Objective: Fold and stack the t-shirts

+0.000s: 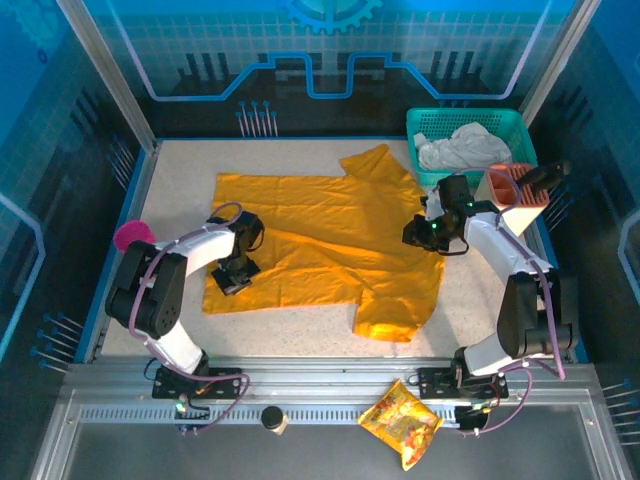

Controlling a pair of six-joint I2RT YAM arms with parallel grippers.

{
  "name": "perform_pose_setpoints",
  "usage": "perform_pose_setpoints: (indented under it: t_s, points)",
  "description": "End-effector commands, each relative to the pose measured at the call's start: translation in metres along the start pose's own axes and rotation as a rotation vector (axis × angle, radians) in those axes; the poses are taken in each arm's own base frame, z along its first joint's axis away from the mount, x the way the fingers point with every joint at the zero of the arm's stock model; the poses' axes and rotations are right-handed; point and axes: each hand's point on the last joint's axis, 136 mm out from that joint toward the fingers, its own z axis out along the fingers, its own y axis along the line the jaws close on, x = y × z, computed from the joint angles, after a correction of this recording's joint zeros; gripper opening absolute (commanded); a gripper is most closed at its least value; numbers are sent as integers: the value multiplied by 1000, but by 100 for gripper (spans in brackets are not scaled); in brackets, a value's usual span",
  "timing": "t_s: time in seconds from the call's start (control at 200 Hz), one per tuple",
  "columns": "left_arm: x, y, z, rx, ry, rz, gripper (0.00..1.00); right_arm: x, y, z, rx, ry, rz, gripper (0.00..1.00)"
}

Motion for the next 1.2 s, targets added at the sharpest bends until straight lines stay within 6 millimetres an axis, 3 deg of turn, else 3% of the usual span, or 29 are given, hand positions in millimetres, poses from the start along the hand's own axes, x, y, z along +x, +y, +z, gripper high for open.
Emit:
perform_pose_setpoints:
  t_s: [0.0, 0.38, 0.546, 0.591, 0.666, 0.771, 0.876, 0.956, 1.081, 1.196]
  points:
    - [14, 42, 7, -141, 49, -11, 0, 0, -4, -1, -18, 5, 2, 25]
    - [8, 56, 7, -133, 54, -55, 0, 1, -10, 1, -44, 7, 25, 25]
    - [-10, 44, -5, -89, 0, -56, 0, 1, -12, -1, -45, 2, 33, 25]
    - [-18, 35, -13, -59, -24, -51, 0, 0, -12, -2, -45, 0, 33, 26]
    - [-33, 14, -37, 12, -76, -33, 15, 0, -11, -4, -45, 0, 32, 26]
    - [-56, -17, -90, 106, -177, 16, 35, -2, -10, -6, -42, -1, 29, 26]
    - [-79, -44, -144, 173, -271, 74, 46, -3, -9, -8, -44, 0, 32, 26]
    - [-101, -55, -170, 165, -332, 105, 52, -3, -7, -10, -50, 0, 34, 26]
    - [-138, -74, -180, 181, -361, 114, 53, 0, -4, -14, -56, 2, 39, 26]
    - [-180, -88, -165, 188, -346, 100, 53, 5, -3, -20, -55, 1, 35, 26]
